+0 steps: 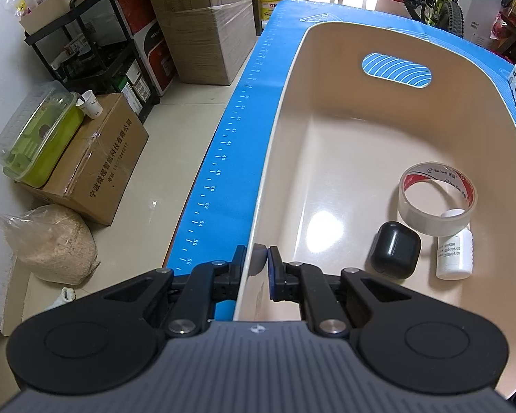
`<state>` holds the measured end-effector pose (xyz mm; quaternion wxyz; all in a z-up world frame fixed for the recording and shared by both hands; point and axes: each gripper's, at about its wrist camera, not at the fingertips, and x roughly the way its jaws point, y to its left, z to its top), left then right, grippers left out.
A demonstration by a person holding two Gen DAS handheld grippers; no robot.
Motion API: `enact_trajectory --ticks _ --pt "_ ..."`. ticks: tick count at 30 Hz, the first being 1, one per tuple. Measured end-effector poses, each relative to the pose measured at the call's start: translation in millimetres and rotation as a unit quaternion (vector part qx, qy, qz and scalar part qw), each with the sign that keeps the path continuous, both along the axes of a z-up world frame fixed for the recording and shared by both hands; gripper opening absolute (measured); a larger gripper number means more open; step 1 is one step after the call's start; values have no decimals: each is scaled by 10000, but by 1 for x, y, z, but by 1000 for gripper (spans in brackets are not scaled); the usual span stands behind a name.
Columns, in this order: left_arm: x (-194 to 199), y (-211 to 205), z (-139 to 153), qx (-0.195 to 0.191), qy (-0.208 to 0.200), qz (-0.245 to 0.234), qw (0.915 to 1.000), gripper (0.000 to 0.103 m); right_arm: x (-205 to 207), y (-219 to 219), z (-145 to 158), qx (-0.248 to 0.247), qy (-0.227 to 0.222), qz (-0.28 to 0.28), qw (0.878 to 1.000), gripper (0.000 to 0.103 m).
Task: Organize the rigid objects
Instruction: 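Grasp the red action figure by its torso with the right gripper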
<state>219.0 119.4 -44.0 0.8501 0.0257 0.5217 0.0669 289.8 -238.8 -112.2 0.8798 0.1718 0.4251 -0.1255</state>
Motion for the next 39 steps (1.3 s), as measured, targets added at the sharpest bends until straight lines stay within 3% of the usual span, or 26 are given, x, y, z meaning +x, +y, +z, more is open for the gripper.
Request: enact_trajectory --ticks 8,11,15,17,19,29,39 --pt "0 -1 -1 55 2 -1 10000 15 4 9 -17 -201 102 132 9997 92" --pt "0 -1 -1 55 1 -3 10000 15 2 13 -17 -280 48 134 9995 87" --pt "0 -1 -1 66 2 -7 10000 15 -1 20 -13 -278 -100 354 9989 51" --pt "0 -1 -1 68 3 -9 10000 15 -2 23 -12 -188 -86 422 9989 48" --pt "0 -1 -1 64 3 -7 10000 15 -5 25 -11 -127 -133 465 9987 38" --pt "0 -1 -1 66 2 -8 10000 15 -19 32 12 -278 -559 603 9962 36" --pt "0 -1 -1 69 2 -8 10000 15 -39 42 47 -595 -1478 632 9852 36"
